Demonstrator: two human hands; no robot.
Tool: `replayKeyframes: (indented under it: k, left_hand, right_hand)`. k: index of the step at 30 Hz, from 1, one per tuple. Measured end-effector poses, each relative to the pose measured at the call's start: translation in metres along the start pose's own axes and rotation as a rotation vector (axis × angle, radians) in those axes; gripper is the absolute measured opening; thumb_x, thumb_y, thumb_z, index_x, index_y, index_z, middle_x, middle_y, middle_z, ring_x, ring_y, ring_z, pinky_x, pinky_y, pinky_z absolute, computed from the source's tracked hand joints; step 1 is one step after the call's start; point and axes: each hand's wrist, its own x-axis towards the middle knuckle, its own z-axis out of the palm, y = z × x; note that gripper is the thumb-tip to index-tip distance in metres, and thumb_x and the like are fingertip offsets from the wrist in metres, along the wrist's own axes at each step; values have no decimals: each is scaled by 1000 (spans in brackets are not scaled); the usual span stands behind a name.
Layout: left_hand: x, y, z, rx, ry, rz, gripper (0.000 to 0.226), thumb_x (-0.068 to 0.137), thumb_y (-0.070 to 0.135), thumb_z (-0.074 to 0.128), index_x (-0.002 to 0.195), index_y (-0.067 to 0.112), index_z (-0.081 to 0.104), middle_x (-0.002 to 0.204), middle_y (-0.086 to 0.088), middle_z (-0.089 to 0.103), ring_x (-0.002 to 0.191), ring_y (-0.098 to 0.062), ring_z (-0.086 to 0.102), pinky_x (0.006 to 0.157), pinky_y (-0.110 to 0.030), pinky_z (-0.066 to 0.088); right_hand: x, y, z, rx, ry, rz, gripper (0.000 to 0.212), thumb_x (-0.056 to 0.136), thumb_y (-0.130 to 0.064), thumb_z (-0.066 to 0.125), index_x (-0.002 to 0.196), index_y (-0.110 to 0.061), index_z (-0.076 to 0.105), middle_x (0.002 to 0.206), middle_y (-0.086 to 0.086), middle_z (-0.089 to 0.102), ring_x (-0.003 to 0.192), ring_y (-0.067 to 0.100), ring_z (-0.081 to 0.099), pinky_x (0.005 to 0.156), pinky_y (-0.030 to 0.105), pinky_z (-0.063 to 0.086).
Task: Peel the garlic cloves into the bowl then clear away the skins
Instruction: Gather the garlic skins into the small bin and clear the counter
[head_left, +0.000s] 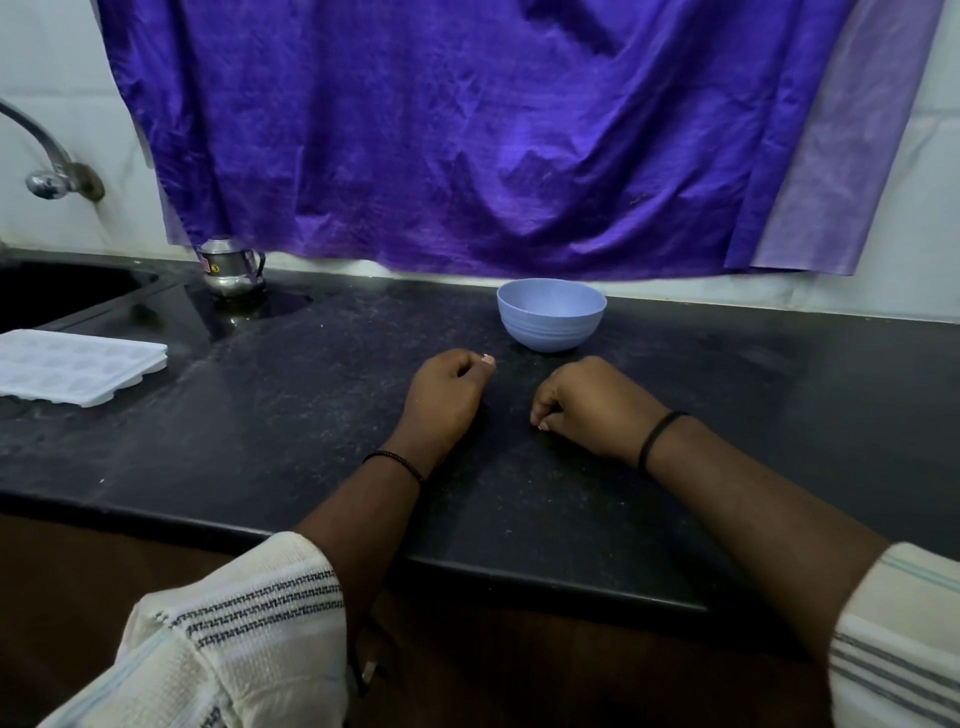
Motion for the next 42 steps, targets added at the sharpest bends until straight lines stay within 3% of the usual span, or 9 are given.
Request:
replayKeyframes:
  k: [6,11,14,20,25,34,37,39,42]
  left_hand:
    - [0,1,0,3,-1,-13,31,97,30,59,92,1,69,91,-18,69,91,-32,65,84,-45,54]
    - [0,1,-1,-2,-15,-30,29,98,30,59,93,4,70,93,-13,70,91,-28,65,83,-40,54]
    - [1,1,0,-1,-15,-36,29,98,30,59,93,3,70,93,-14,70,91,-29,65,83,-41,54]
    - [2,0,0,-3,-4,-23,28,97,28,60,92,3,71,91,-15,70,90,-29,66,85,-43,54]
    - [3,-2,0,-14,-8,-25,27,97,28,60,91,5,71,90,-14,70,90,-29,66,87,-45,55]
    - [1,1,-1,-8,-29,-25,25,98,27,58,94,6,70,92,-11,70,90,-26,66,82,-39,55]
    - [0,1,-1,-13,-23,-32,25,99,27,58,94,6,70,92,-10,69,90,-26,65,84,-39,54]
    - [1,1,-1,-16,-28,-31,23,99,26,58,94,7,71,94,-6,70,91,-22,65,84,-37,54]
    - [2,-1,-2,-24,-33,-32,22,98,27,58,94,10,71,94,-2,70,91,-22,66,80,-33,54]
  right_hand:
    - [2,-7,6,-36,74,63,15,90,-11,65,93,-17,78,98,-3,74,91,12,65,89,31,52]
    - [0,21,1,492,277,343,9,81,-6,78,78,-14,80,77,-6,76,73,4,70,76,18,56]
    - [4,22,2,363,209,287,10,81,-7,77,81,-16,81,80,-11,75,73,-3,66,74,11,51]
    - [12,9,-3,67,27,59,15,91,-11,68,97,-18,79,100,-8,75,84,-1,61,86,19,48]
    - [-1,4,-3,-5,-40,-33,19,92,-11,65,105,-19,77,106,-6,73,94,4,65,93,24,50]
    - [-10,-4,-2,-55,-8,-21,19,92,-10,63,103,-17,77,106,-2,72,96,12,65,92,31,51]
    - [-4,5,5,-91,44,87,17,90,-9,62,96,-16,77,102,1,72,95,18,65,89,33,51]
    - [-4,17,6,154,225,255,14,86,-6,69,86,-15,79,90,-2,75,86,12,68,83,24,52]
    - [-13,26,3,885,405,494,16,81,7,72,78,-8,77,85,10,76,77,14,71,73,19,59]
